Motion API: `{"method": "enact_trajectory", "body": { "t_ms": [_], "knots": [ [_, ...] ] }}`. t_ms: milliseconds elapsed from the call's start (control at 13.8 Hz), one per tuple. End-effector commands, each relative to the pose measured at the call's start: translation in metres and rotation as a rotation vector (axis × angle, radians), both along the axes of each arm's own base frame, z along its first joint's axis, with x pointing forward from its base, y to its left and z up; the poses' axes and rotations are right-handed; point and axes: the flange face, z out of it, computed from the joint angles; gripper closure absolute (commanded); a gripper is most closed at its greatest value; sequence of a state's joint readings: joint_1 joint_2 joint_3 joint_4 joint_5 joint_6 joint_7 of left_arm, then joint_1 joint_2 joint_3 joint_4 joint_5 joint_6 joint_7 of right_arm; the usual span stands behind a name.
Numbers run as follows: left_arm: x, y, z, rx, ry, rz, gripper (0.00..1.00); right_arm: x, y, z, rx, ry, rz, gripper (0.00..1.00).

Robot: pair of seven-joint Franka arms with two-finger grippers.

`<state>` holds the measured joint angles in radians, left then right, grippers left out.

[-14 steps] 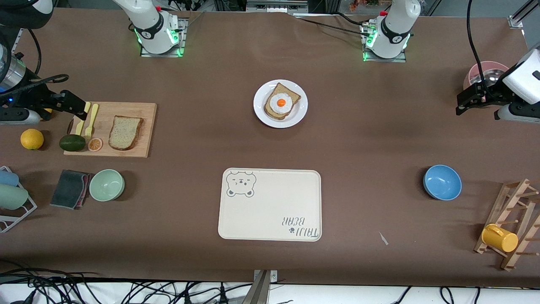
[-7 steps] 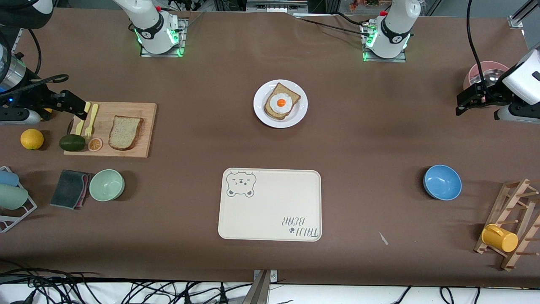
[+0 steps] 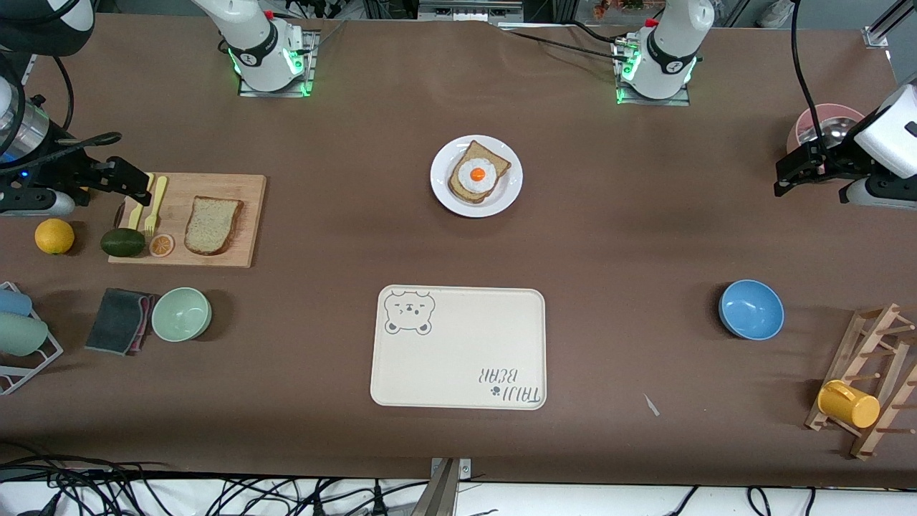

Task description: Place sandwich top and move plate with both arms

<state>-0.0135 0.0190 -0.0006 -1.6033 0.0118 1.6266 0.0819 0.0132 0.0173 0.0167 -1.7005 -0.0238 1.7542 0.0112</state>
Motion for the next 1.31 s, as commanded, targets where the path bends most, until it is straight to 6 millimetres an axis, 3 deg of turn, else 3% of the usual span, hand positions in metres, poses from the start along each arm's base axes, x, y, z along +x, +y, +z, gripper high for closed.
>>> {"method": "enact_trajectory", "body": {
  "t_ms": [0, 436, 581, 726, 1089, 1234],
  "knots": [
    [-0.001, 0.002, 0.009, 0.022, -0.009, 0.011, 0.01, 0.000, 0.001, -0.004, 0.002, 0.014, 0.002, 0.00],
    [0.001, 0.005, -0.002, -0.033, 0.020, 0.031, 0.00, 0.000, 0.000, -0.006, 0.000, 0.018, 0.001, 0.00],
    [0.005, 0.025, -0.019, -0.122, 0.075, 0.078, 0.00, 0.000, 0.001, -0.006, 0.002, 0.018, 0.005, 0.00],
    [0.007, 0.033, -0.030, -0.192, 0.098, 0.105, 0.00, 0.000, 0.000, -0.006, 0.003, 0.018, 0.005, 0.00],
    [0.024, 0.030, -0.070, -0.249, 0.162, 0.110, 0.00, 0.000, 0.000, -0.006, 0.003, 0.018, 0.003, 0.00],
    [0.030, 0.039, -0.089, -0.327, 0.182, 0.090, 0.00, 0.004, 0.001, -0.018, 0.001, 0.040, 0.017, 0.00]
  ]
}}
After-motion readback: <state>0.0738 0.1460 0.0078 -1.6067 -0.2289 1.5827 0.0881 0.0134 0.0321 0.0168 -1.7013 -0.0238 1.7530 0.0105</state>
